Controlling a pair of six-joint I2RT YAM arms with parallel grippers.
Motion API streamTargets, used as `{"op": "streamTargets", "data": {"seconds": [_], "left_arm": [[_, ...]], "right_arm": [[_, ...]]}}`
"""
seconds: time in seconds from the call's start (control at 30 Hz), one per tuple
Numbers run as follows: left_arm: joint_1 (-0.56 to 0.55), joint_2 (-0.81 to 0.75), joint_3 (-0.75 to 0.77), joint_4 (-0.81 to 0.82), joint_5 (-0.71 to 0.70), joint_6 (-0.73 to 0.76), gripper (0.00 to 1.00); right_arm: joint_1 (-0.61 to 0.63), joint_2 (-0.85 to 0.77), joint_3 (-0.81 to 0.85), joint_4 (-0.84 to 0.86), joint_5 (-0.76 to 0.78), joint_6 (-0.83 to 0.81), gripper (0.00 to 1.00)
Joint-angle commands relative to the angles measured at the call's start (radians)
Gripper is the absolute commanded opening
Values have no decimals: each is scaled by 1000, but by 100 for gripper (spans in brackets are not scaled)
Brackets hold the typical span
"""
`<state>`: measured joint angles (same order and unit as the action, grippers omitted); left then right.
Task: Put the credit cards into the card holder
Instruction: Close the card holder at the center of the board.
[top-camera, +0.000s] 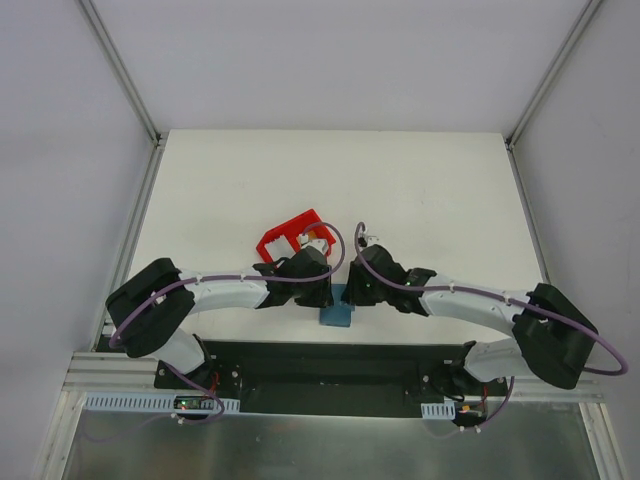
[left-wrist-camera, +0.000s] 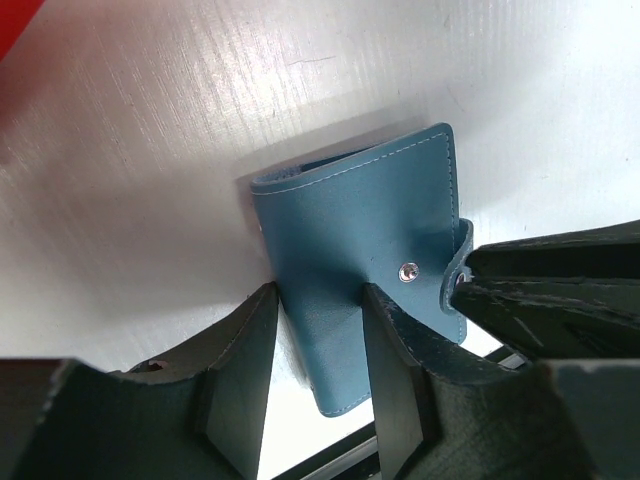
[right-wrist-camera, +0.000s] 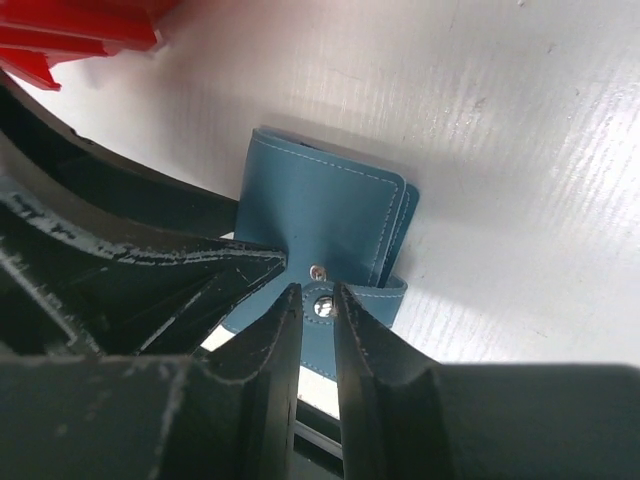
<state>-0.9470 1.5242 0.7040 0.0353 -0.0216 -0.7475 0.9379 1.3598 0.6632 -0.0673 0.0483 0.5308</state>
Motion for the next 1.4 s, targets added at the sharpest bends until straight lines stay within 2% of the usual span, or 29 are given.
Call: {"op": "streamTargets", "data": {"seconds": [0.0,0.17,0.6,1.17,1.37], "left_arm": [[10,34,-23,-52,-17,19,39],[8,34,-26,-51,-18,16,39],[10,31,-26,-51,-15,16,39],[8,33,-26,-44,-3,22,38],[8,31,-31,-43,-3,22,38]], "right_arm": [[-8,-89,-4,-31,54,3,22],[-16,-123,-27,-40,36,17,22],[-16,-39,-39,24,-37,61,20],[-11,21,-57,109,-38,95,20],[-8,-45,-66,72,10,87,20]]}}
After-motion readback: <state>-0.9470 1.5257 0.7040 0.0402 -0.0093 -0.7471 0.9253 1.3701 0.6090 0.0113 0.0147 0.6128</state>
